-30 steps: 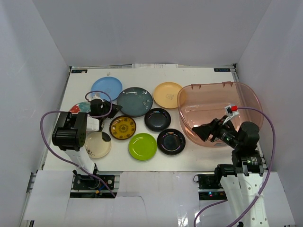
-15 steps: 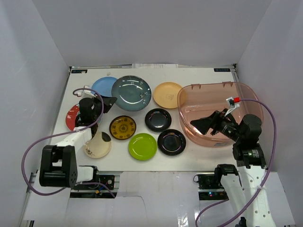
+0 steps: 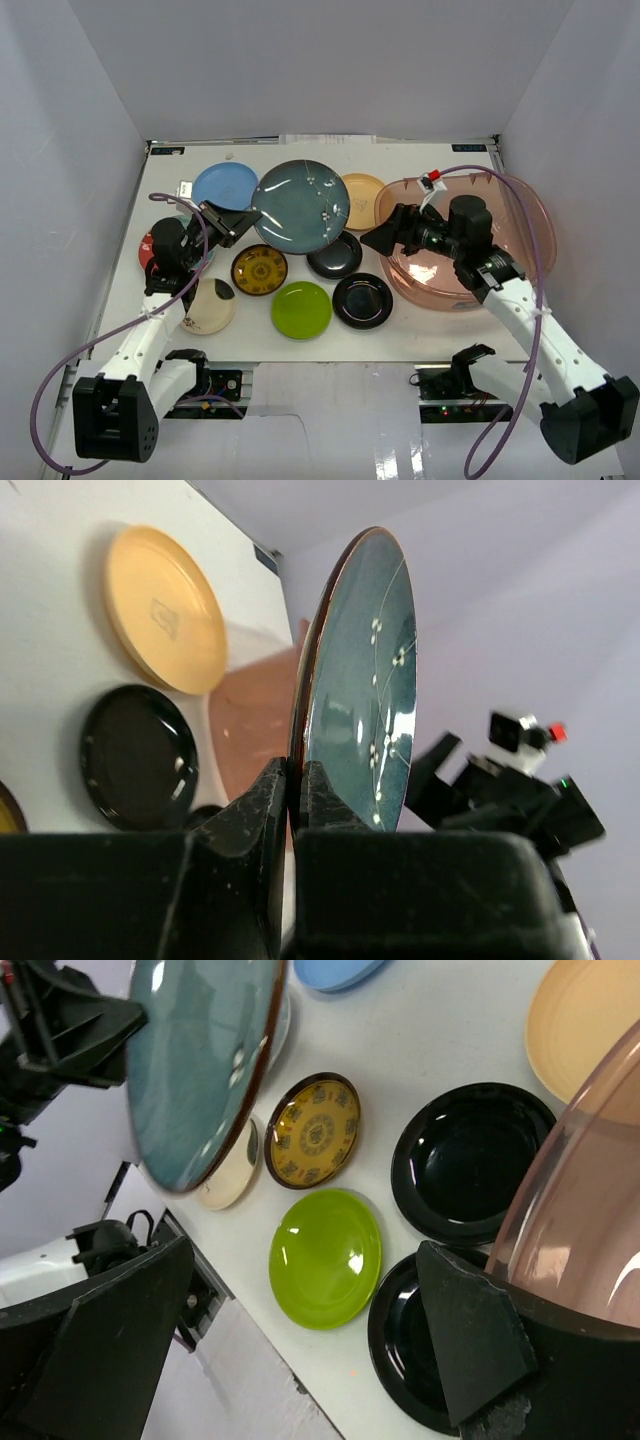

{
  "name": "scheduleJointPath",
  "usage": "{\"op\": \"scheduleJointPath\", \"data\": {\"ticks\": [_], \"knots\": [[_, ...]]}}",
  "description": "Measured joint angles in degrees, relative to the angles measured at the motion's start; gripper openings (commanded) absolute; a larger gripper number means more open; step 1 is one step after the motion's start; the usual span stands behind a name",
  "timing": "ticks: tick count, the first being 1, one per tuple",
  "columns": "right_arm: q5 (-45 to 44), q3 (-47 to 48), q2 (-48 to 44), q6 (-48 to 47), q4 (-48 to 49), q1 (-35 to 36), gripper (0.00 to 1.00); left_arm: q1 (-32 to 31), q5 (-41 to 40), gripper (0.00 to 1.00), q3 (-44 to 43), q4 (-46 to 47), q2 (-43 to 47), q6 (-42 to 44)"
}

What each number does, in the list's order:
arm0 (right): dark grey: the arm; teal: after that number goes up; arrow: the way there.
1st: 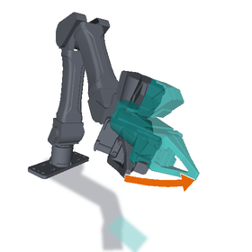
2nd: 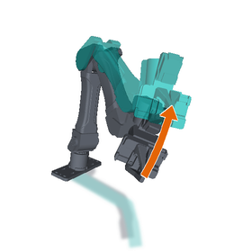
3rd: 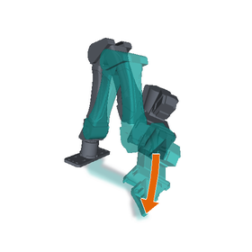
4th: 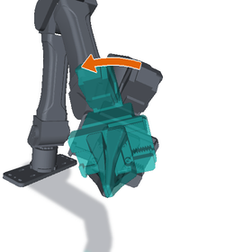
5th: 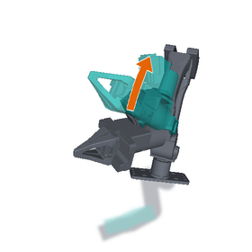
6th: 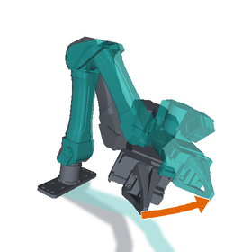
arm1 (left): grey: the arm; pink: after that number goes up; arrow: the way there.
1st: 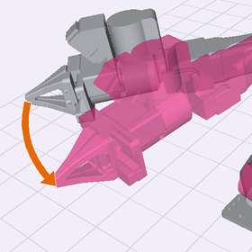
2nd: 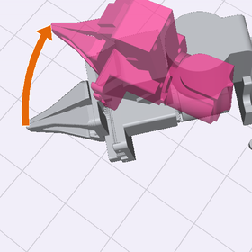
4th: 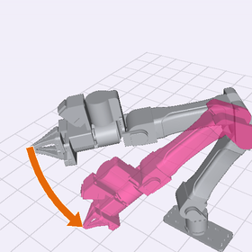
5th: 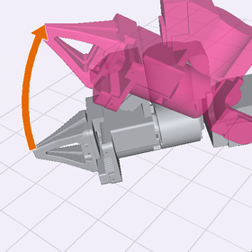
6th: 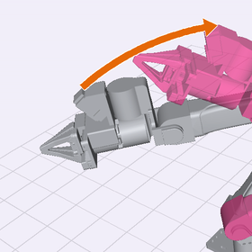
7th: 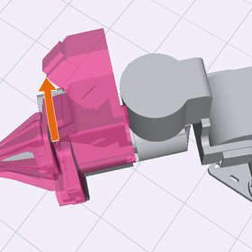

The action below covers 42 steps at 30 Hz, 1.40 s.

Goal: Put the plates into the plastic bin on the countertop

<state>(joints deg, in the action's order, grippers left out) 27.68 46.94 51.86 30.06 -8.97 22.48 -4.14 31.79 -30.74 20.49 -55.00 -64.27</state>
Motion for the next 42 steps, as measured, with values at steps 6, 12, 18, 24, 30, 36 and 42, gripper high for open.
{"op": "scheduleJointPath", "data": {"ticks": [6, 12, 18, 24, 30, 36, 42], "knots": [[-4.37, 1.62, 6.56, -0.76, 3.69, 3.41, 0.93, -1.57, 5.90, 0.00, -0.17, -2.80, 2.67, -1.75], [-5.88, 1.62, 8.17, 0.02, 8.17, 5.95, 0.83, -3.13, 7.04, 0.00, -1.36, -4.94, 2.71, -2.23], [-8.90, 1.60, 8.52, 1.01, 8.61, 6.54, 0.82, -5.79, 5.05, 0.00, -3.39, -8.39, 3.63, 0.04], [-20.76, 1.53, -1.68, 0.44, 3.50, 6.80, 0.85, -6.19, 3.93, 0.00, -5.42, -11.56, 4.72, 3.69], [-24.70, 2.89, -6.82, -0.59, 1.03, 6.93, 0.96, -6.32, 3.54, 0.00, -5.62, -12.85, 4.44, 5.07], [-16.46, 3.80, -2.03, -0.52, 3.02, 7.19, 0.96, -6.60, 3.85, 0.00, -5.62, -12.35, 3.65, 4.94], [-13.70, 1.33, 2.34, 0.96, 4.68, 7.28, 0.72, -7.28, 5.25, 0.00, -5.62, -11.54, 3.02, 4.92]]}}
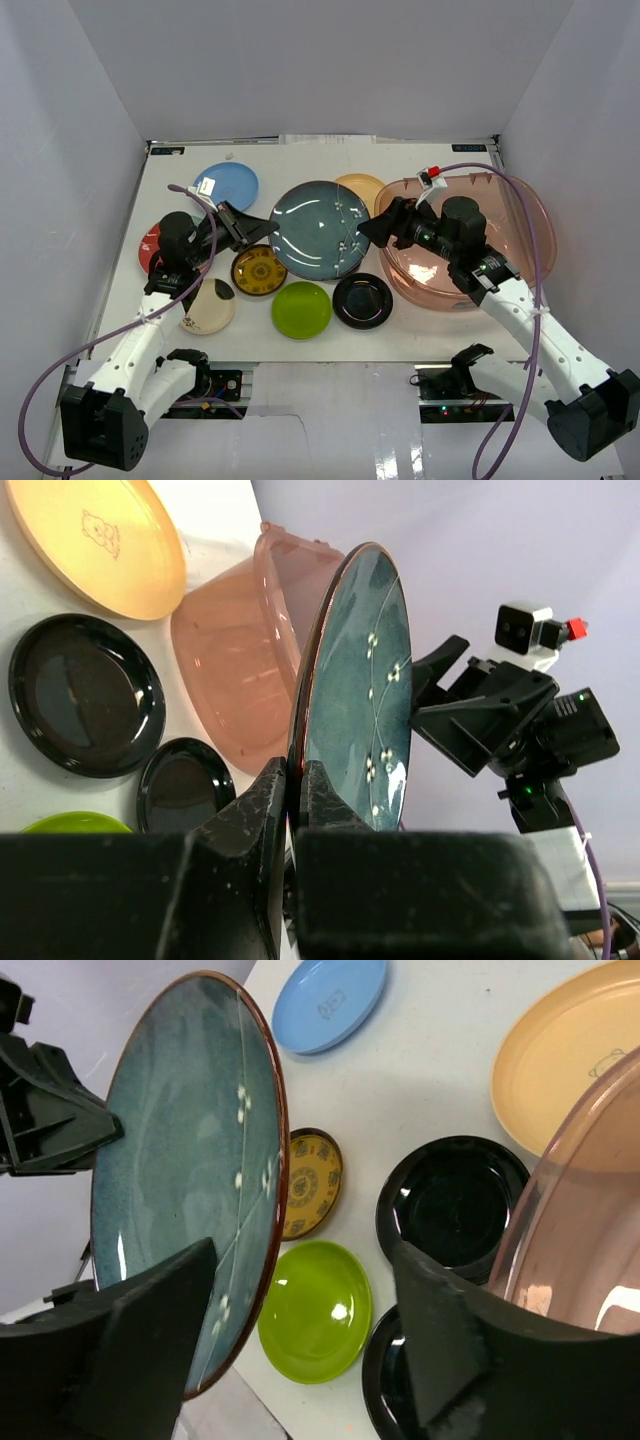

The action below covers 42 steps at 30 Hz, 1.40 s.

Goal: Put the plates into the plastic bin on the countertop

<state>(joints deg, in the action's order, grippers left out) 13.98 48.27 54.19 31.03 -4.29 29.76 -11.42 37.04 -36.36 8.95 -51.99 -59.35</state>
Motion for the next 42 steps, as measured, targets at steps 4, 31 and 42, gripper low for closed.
{"op": "scheduleJointPath", "data": {"ticks": [4, 31, 42], "knots": [[2.64, -0.09, 1.68, 1.81, 3.54, 0.00, 0.40, -1.14, 1.22, 0.00, 0.00, 0.52, -1.01, 0.02], [1.36, 2.21, -6.23, 4.63, -10.64, -41.42, 0.08, -11.23, 2.54, 0.98, -10.54, -23.80, 13.33, 27.54], [-6.56, -3.65, -4.26, -1.05, -15.67, -46.14, 0.08, -15.23, -10.23, 0.98, 0.50, -30.05, 17.77, 33.90]]}}
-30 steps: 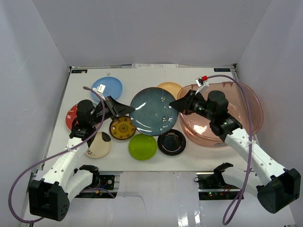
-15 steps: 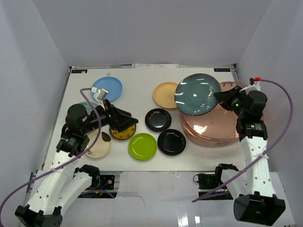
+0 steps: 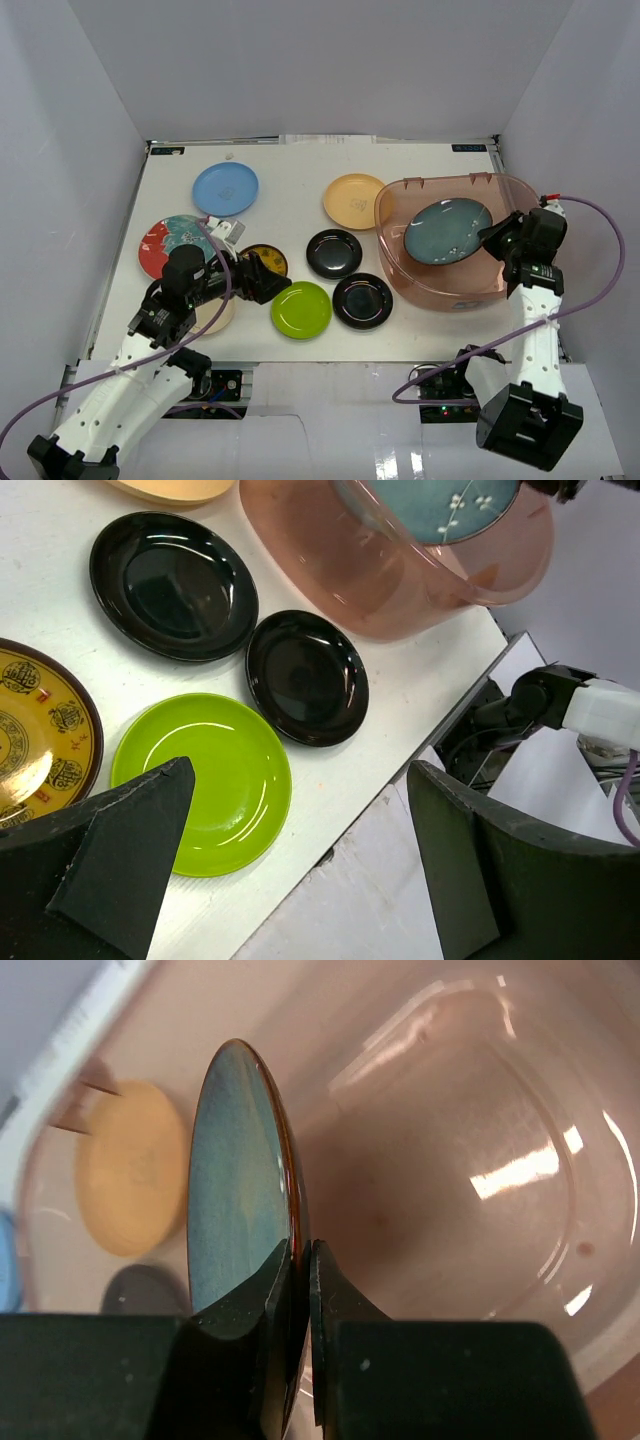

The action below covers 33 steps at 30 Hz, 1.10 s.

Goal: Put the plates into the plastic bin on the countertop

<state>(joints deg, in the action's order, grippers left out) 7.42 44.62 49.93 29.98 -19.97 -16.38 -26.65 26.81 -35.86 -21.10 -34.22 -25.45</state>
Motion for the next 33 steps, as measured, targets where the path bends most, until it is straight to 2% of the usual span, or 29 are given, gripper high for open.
{"op": "scheduleJointPath", "data": {"ticks": [9, 12, 13, 17, 19, 28, 32, 33], "knots": [[0.63, -8.50, 9.03, -1.64, 3.89, -0.02, 0.08, -0.59, -2.10, 0.98, 0.13, -0.28, 0.37, 0.66], [1.42, -8.96, 10.62, -1.53, 7.23, -0.04, 0.29, -0.59, -2.40, 0.98, 0.13, -0.28, 0.11, 0.72], [1.03, -9.16, 10.84, -1.40, 8.31, 0.02, 0.46, -0.59, -2.43, 0.98, 0.13, -0.28, -0.07, 0.76], [-1.46, -10.25, 11.04, -1.75, 11.47, 0.02, 0.79, -0.59, -2.47, 0.98, 0.13, -0.28, -1.03, 0.81], [-2.40, -10.29, 11.52, -1.95, 12.22, -0.09, 0.85, -0.59, -2.49, 0.98, 0.15, -0.31, -1.64, 0.81], [-4.07, -8.39, 14.25, -1.44, 12.26, 1.79, 0.93, -0.59, -4.66, 0.98, 0.15, -0.31, -1.68, 0.76], [-6.86, -4.20, 8.63, -1.07, 11.47, 9.44, 0.93, -0.59, -6.75, 0.98, 0.15, 0.00, 0.17, 0.15], [-7.41, -2.58, 6.62, -0.87, 11.56, 13.51, 0.91, -0.59, -7.37, 0.98, 0.13, 0.20, 0.66, -0.11]]}}
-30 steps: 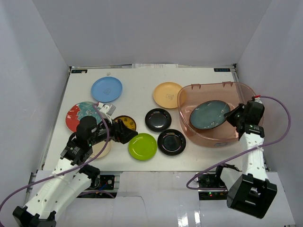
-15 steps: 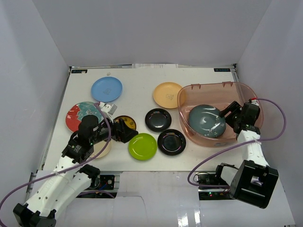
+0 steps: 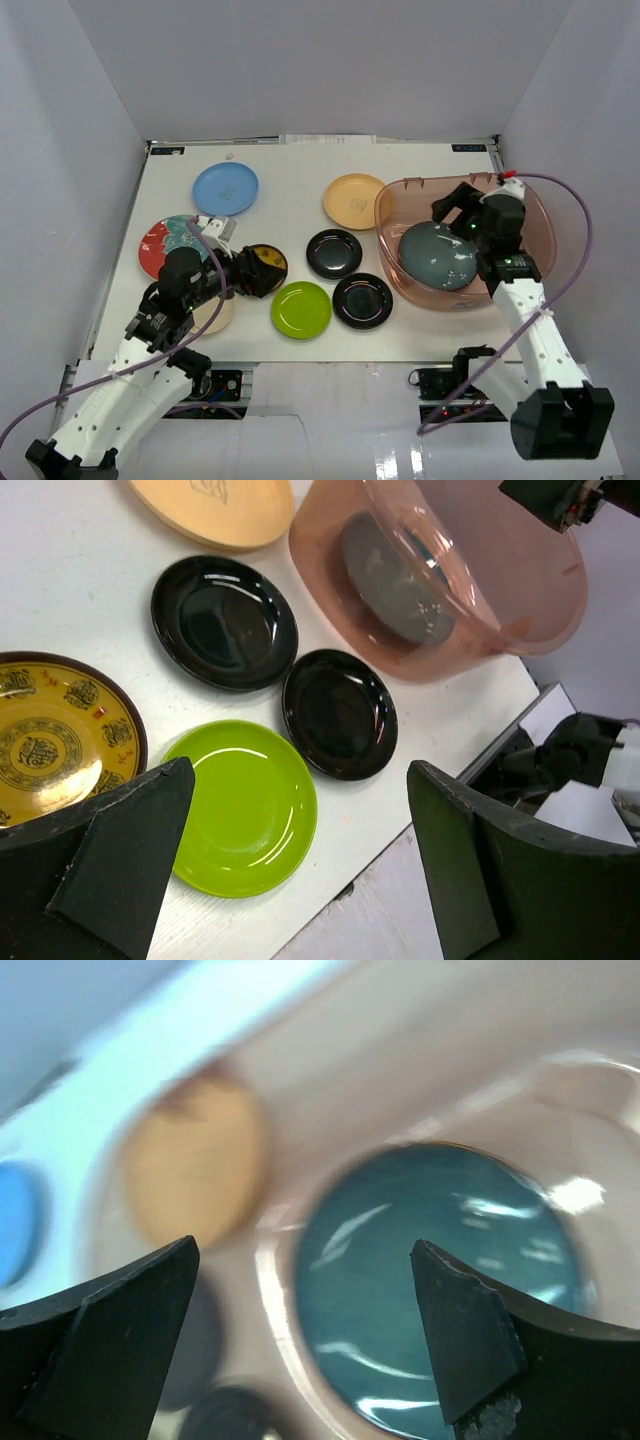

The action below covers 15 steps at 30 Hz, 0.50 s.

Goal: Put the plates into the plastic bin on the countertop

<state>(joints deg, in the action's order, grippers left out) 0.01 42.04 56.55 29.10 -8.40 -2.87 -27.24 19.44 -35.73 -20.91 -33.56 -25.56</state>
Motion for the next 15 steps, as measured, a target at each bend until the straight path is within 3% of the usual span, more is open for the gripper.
{"op": "scheduleJointPath", "data": {"ticks": [3, 4, 8, 11, 15], "knots": [[-3.98, 2.71, -3.58, 1.27, 2.49, 15.19, 0.77, 0.00, -3.10, 0.98, -0.96, 0.04, 1.40, -1.25], [-5.90, 2.84, -3.98, 2.08, 3.85, 21.40, 0.64, 0.00, -4.76, 0.98, -2.19, -0.09, 1.68, -1.73], [-10.49, 3.02, 2.67, 4.70, 9.49, 43.12, 0.29, 0.00, -12.72, 0.98, -7.34, 0.90, 3.76, -2.36], [-11.37, 6.47, 14.53, 5.33, 11.78, 50.16, 0.20, 0.00, -18.97, 0.98, -8.96, 1.90, 6.99, -2.97], [-9.97, 18.16, 34.18, 5.22, 13.99, 55.95, 0.22, 0.00, -25.09, 0.98, -7.67, 2.89, 14.86, -3.80]]}}
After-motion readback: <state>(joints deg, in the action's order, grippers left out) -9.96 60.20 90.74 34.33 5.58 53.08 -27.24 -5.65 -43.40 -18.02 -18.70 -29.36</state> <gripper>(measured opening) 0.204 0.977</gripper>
